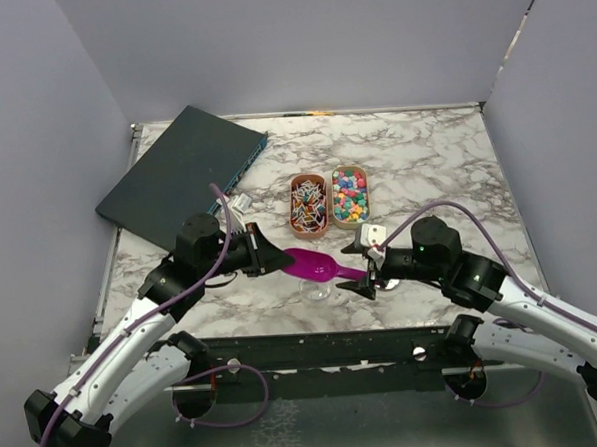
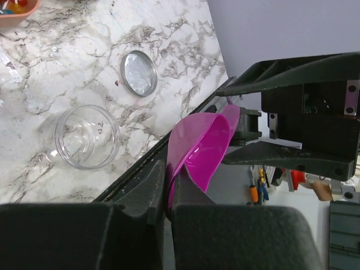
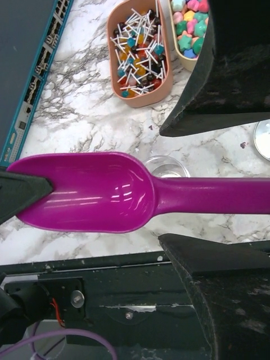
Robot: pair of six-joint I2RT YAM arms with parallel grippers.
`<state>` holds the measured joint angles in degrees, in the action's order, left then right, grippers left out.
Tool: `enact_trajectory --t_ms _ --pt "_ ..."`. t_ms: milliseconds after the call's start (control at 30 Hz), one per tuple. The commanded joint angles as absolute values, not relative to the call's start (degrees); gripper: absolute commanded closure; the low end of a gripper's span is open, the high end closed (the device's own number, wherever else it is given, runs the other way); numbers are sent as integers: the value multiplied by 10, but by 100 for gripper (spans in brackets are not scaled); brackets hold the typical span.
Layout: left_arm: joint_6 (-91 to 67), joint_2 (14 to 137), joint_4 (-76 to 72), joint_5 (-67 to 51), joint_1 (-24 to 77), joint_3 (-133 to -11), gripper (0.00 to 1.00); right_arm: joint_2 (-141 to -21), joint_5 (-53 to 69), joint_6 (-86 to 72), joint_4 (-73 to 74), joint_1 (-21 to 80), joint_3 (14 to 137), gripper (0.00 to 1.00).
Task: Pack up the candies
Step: Pick up the spatula from the center of the board.
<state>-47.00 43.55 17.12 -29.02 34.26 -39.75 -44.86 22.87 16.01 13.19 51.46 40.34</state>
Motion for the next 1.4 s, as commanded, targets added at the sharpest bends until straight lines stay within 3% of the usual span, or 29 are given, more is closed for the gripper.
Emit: enact_trajectory --t_ms 0,400,900,1200,1367 --pt "-499 433 148 -301 345 -394 100 -442 195 189 101 540 396 28" --pt "-513 447 146 -316 345 -414 100 -456 136 208 99 584 398 39" --pt "-513 449 145 -333 345 -435 100 -450 112 201 112 586 399 47" --pt "-514 452 145 -333 345 -435 100 -428 114 190 94 586 389 64" --pt "-516 451 145 -327 345 -428 100 -422 117 184 93 586 390 79"
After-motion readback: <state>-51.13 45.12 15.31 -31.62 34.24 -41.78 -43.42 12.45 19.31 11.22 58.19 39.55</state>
